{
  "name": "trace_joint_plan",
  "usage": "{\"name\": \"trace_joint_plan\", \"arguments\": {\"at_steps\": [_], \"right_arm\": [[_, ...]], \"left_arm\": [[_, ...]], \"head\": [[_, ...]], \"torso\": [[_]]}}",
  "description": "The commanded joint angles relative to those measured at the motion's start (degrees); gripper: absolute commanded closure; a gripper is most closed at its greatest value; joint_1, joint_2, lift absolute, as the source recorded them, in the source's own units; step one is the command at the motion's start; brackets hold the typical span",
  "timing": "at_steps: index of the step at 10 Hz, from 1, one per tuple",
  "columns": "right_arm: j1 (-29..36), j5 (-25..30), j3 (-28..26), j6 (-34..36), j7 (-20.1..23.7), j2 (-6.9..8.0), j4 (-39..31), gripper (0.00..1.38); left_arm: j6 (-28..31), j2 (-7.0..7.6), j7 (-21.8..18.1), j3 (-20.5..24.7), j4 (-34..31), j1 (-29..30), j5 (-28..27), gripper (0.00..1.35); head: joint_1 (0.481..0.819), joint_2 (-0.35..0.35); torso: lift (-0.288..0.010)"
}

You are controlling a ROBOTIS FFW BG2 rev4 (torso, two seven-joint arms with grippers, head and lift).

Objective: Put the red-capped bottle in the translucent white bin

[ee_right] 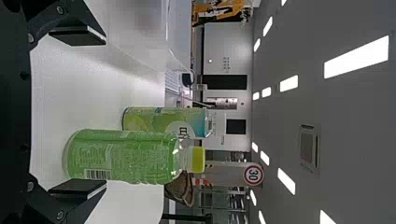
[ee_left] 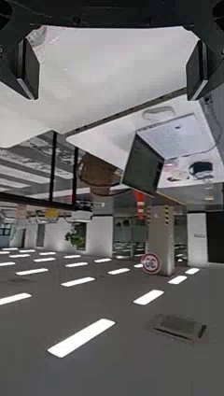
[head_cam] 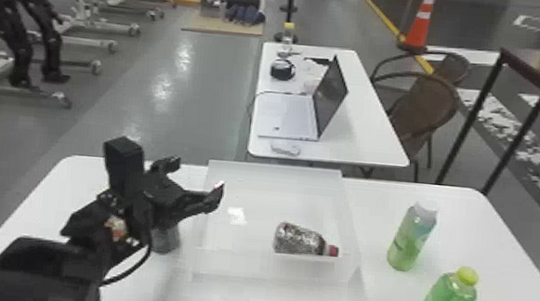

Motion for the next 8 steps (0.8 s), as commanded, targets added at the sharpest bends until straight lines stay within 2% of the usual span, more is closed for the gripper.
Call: {"name": "trace_joint_plan", "arguments": {"at_steps": [1,3,4,6,7,8], "right_arm": [[0.4,0.12,-0.07,0.03,-0.02,0.05,-0.35,0.2],[1.28,0.12,-0.16,0.03,-0.1,0.05,-1.22,0.2],[1.98,0.12,-0.16,0.03,-0.89,0.05,-1.84,0.21],[4.09,0.2,-0.07,0.03,-2.48,0.05,-3.16,0.21],[5.41,0.38,-0.07,0.29,-3.27,0.05,-4.04,0.21],[6.81,0.64,-0.07,0.64,-4.06,0.05,-5.0,0.21]], "left_arm": [[-0.55,-0.06,2.03,5.26,-5.7,7.28,0.66,0.12],[-4.24,-0.67,5.37,10.45,-7.54,15.02,1.97,0.12],[-8.2,-2.17,6.69,12.82,-7.63,18.88,1.1,0.12],[-16.72,-7.79,8.63,18.01,-6.75,25.91,-1.72,0.12],[-20.41,-8.47,8.63,20.38,-4.99,27.32,-1.81,0.12],[-22.96,-8.47,8.27,22.14,-3.15,28.02,-1.54,0.12]], "head": [[0.549,0.0],[0.549,0.0],[0.549,0.0],[0.549,0.0],[0.549,0.0],[0.549,0.0]], "torso": [[-0.1],[-0.1],[-0.1],[-0.1],[-0.1],[-0.1]]}}
